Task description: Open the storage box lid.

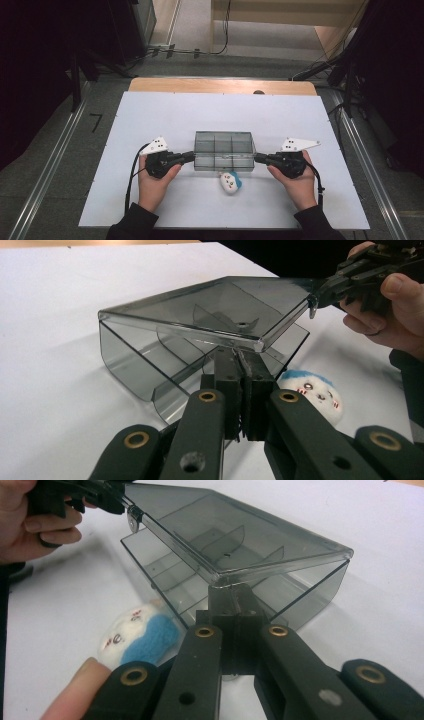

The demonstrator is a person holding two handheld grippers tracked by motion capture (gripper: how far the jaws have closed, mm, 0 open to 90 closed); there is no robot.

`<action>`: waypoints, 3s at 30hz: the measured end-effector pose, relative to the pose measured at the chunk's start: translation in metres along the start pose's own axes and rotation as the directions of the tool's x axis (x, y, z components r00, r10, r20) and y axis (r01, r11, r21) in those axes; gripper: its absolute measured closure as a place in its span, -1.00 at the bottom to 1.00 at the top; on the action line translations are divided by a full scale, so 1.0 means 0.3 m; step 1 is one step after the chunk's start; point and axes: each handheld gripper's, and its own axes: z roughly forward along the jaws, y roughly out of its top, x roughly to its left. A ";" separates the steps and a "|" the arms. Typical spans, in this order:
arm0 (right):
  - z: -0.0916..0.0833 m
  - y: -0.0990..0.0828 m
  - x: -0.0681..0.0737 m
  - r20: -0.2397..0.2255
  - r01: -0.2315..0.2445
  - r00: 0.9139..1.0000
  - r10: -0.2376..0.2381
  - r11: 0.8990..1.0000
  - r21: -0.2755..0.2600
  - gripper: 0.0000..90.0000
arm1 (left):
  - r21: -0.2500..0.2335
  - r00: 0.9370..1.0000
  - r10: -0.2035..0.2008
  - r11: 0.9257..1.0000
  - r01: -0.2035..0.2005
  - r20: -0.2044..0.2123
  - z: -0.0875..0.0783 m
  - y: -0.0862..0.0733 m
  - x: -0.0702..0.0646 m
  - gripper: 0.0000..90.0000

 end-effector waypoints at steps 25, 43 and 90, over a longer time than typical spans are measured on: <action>0.012 0.125 -0.028 0.035 0.009 0.999 -0.007 0.998 -0.060 0.96 | -0.020 0.994 -0.042 0.999 0.040 -0.106 0.034 0.090 0.083 -0.99; 0.019 0.168 -0.053 0.063 0.001 0.998 0.005 0.996 -0.089 0.96 | 0.008 0.987 0.004 1.000 -0.002 -0.161 0.138 0.131 0.120 -0.42; 0.165 0.106 -0.210 0.088 -0.086 0.991 0.097 0.989 -0.120 0.49 | -0.044 0.987 -0.076 0.997 0.070 -0.138 0.199 0.099 0.196 0.42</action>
